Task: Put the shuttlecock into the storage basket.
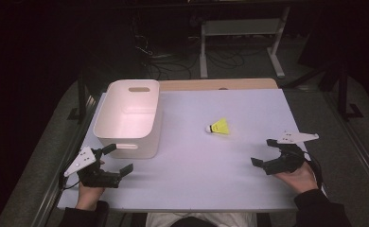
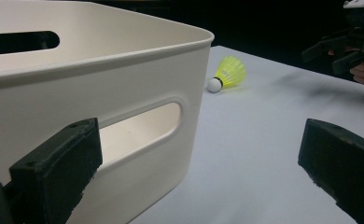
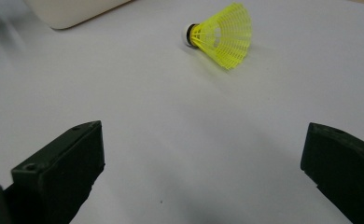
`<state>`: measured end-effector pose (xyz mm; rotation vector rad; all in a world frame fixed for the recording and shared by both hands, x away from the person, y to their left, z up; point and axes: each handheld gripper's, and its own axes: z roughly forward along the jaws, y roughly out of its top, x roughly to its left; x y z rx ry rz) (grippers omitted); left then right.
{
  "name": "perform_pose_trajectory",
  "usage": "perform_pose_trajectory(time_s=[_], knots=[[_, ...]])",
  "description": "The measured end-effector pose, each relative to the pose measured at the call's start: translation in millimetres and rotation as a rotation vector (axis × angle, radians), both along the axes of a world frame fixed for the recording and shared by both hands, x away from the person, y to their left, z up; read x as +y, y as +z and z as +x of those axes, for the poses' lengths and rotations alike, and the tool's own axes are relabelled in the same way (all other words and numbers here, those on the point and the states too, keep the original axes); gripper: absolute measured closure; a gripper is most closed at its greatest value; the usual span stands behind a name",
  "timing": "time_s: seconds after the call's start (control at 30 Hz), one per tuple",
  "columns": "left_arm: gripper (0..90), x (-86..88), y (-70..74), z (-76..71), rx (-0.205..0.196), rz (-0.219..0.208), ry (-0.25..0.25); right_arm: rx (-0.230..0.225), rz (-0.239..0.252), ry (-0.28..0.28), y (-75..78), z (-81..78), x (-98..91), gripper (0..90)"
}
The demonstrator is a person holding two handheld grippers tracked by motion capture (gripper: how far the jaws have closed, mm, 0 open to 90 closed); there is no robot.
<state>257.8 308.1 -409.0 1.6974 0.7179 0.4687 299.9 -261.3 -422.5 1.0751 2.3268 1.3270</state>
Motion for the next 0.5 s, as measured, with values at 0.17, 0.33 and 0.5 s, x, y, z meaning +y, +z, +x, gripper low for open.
perform_pose_trajectory(time_s=[0.17, 0.33, 0.5], knots=[[0.0, -0.3, -0.2, 0.2, 0.000, -0.001, 0.000, -0.008, 0.000, -0.002, 0.5, -0.6, -0.3, 0.0], [0.0, -0.2, -0.2, 0.4, 0.002, 0.002, 0.005, -0.011, -0.002, 0.001, 1.1, -1.4, 0.3, 0.0], [0.0, 0.3, -0.2, 0.4, 0.002, 0.003, 0.006, -0.008, -0.002, 0.006, 1.1, -1.4, 0.5, 0.0]])
